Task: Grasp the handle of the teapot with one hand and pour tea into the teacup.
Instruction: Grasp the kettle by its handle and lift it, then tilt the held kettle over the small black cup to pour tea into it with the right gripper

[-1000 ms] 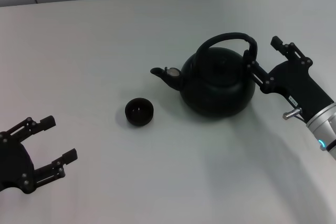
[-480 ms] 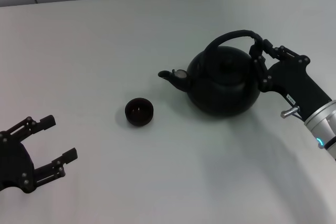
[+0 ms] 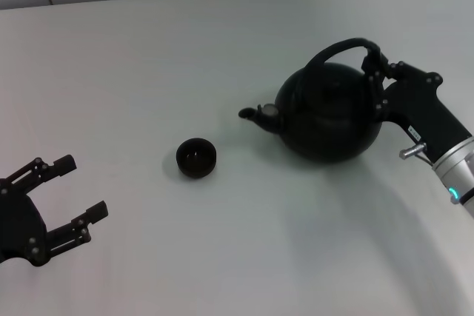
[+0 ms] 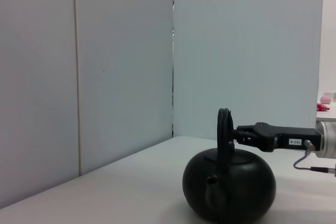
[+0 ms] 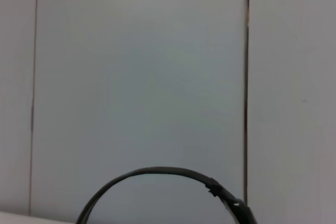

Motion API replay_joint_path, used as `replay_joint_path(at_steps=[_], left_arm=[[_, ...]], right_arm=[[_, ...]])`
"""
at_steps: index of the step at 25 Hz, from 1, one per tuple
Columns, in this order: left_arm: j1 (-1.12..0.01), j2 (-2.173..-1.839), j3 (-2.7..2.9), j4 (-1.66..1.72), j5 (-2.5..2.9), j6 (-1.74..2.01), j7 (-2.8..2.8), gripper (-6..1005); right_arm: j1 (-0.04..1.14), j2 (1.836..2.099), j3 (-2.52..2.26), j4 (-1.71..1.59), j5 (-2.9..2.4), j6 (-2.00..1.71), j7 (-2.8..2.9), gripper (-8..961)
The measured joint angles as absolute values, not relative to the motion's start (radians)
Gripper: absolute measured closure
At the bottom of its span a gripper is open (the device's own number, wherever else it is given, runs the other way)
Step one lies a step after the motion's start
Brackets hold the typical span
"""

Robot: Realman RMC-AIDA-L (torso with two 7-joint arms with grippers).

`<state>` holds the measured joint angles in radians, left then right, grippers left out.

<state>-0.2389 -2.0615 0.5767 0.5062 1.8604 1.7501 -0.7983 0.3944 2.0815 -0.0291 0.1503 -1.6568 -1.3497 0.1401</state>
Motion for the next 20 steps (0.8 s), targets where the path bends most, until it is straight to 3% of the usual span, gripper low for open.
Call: replay_joint_path(at_steps=[15, 20], left_arm=[[-0.249, -2.065, 0.577, 0.483, 1.861, 1.745, -0.792, 187], [-0.252, -2.064, 0.577, 0.482, 1.861, 1.744, -0.790, 187]], right_arm=[[0.612, 2.075, -0.175, -0.090, -1.674, -1.227, 0.537, 876], [0.635, 2.075, -0.194, -0.100, -1.674, -1.221, 0.549, 875]])
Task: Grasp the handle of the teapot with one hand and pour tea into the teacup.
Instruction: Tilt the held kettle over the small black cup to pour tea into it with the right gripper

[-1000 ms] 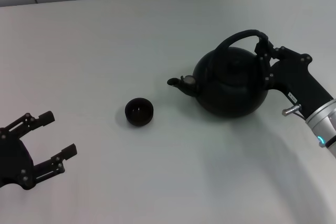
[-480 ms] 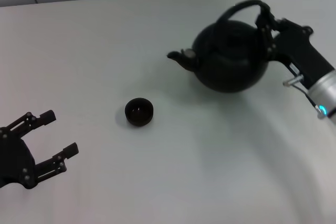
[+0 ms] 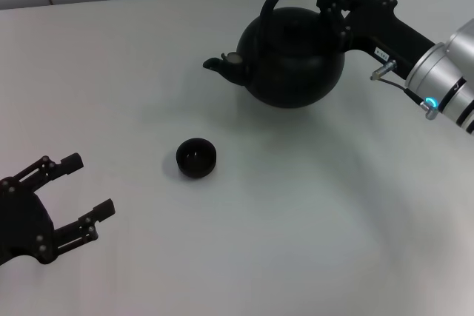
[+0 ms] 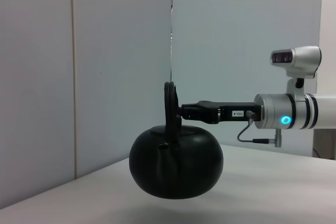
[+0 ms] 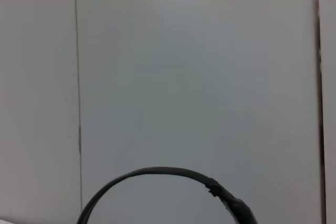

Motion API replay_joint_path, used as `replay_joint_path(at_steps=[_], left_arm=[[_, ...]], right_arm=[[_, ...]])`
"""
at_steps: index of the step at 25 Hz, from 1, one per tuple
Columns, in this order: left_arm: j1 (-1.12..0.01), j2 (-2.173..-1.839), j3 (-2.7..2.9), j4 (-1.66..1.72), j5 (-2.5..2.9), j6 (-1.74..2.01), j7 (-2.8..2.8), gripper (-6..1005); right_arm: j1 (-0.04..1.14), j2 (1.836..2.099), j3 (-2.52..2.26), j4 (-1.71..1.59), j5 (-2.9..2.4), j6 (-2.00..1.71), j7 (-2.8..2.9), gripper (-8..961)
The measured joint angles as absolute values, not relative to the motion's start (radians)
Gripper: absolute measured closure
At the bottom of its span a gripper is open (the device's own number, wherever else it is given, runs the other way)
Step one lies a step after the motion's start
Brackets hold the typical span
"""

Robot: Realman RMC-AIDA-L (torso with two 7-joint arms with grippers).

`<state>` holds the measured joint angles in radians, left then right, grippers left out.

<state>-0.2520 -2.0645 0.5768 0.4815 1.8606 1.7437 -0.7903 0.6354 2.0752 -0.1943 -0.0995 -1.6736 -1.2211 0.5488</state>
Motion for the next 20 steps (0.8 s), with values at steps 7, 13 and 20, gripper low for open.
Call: replay_joint_path(at_steps=[7, 13, 20], left_arm=[[-0.252, -2.065, 0.577, 0.482, 1.856, 1.748, -0.790, 187], [-0.251, -2.065, 0.577, 0.482, 1.850, 1.750, -0.789, 187], [-0.252, -2.066, 0.577, 0.479, 1.844, 1.750, -0.778, 187]], right_arm=[[0.652, 2.075, -0.253, -0.125, -1.674, -1.220, 0.568, 873], [0.677, 2.074, -0.393, -0.176, -1.674, -1.217, 0.658, 872], [0.686, 2.077, -0.453, -0.178, -1.670, -1.209, 0.661, 871]])
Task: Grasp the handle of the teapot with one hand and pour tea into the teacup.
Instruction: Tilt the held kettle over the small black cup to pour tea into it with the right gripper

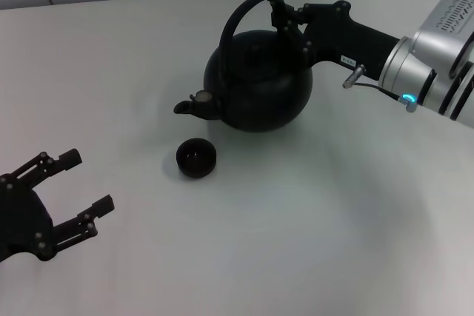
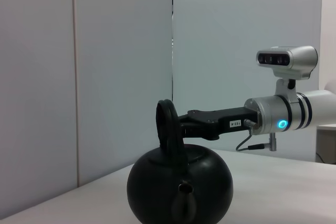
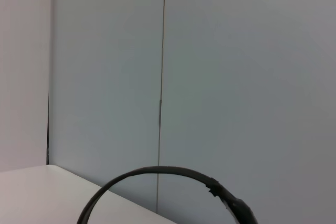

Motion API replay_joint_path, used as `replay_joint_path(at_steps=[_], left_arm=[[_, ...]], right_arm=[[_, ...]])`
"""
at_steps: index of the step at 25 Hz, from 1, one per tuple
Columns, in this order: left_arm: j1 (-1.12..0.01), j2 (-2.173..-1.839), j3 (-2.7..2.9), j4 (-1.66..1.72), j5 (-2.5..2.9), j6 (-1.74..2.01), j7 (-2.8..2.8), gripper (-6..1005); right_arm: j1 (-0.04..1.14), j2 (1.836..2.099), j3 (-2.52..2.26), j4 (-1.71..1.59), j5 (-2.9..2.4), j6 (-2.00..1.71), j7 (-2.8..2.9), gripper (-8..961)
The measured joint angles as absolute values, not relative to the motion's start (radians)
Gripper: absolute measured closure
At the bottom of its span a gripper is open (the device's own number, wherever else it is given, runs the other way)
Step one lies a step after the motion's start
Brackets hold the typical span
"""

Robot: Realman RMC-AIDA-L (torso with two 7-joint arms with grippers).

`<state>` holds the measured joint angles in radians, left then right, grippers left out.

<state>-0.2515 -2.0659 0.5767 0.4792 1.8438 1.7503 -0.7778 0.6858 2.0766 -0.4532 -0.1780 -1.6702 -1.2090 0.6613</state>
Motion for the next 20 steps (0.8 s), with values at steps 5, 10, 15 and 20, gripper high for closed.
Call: replay_joint_path(at_steps=[5, 10, 15, 20], left_arm=[[-0.253, -2.066, 0.577, 0.468, 1.837, 1.750, -0.775, 186], [-0.253, -2.066, 0.577, 0.468, 1.836, 1.748, -0.775, 186], [-0.253, -2.066, 0.577, 0.468, 1.834, 1.744, -0.775, 187], [-0.253, -2.066, 0.577, 0.468, 1.833, 1.744, -0.775, 187]], right_arm=[[0.682, 2.077, -0.454, -0.203, -1.670, -1.209, 0.658, 870], [0.680, 2.078, -0.486, -0.238, -1.672, -1.212, 0.629, 869], [0.679, 2.079, -0.518, -0.245, -1.672, -1.217, 0.533, 868], [0.683, 2.079, -0.523, -0.255, -1.672, -1.220, 0.455, 867]])
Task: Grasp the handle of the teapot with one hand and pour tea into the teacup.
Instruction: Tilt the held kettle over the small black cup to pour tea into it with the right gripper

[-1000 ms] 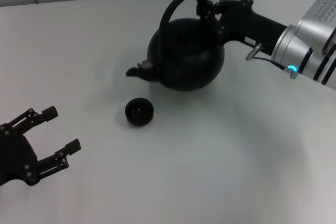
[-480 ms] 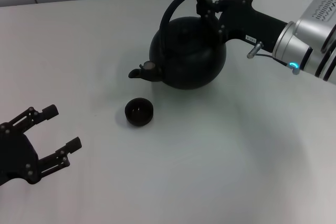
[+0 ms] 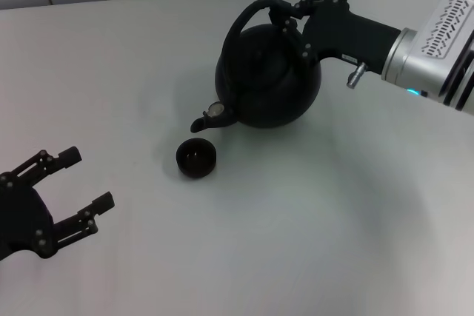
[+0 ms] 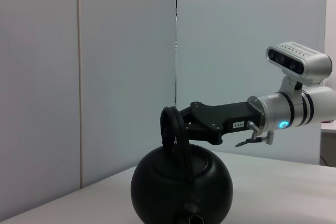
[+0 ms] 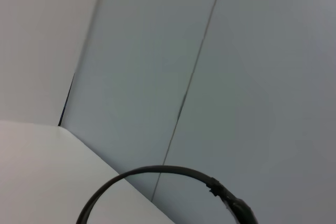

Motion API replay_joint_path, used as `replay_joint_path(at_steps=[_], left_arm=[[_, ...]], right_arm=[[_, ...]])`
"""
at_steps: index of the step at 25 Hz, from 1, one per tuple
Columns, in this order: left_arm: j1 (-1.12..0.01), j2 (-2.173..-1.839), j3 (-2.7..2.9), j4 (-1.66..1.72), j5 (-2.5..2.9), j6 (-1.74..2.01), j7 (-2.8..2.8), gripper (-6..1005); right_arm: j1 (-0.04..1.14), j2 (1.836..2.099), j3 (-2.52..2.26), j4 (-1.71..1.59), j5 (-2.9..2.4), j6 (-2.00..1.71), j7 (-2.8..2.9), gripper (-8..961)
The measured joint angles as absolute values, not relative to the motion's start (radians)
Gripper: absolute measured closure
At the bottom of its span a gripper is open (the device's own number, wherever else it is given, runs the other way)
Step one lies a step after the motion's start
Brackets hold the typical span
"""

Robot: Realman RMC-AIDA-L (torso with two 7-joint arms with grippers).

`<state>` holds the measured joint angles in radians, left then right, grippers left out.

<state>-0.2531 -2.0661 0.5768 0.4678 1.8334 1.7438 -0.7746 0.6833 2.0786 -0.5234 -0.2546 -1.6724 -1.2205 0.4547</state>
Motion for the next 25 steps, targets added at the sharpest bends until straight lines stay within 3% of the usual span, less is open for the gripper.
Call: replay_joint_path(at_steps=[25], left_arm=[[-0.260, -2.066, 0.577, 0.466, 1.820, 1.742, -0.777, 186]], right_arm=[[0.690, 2.081, -0.644, -0.346, -1.669, -1.221, 0.296, 861]])
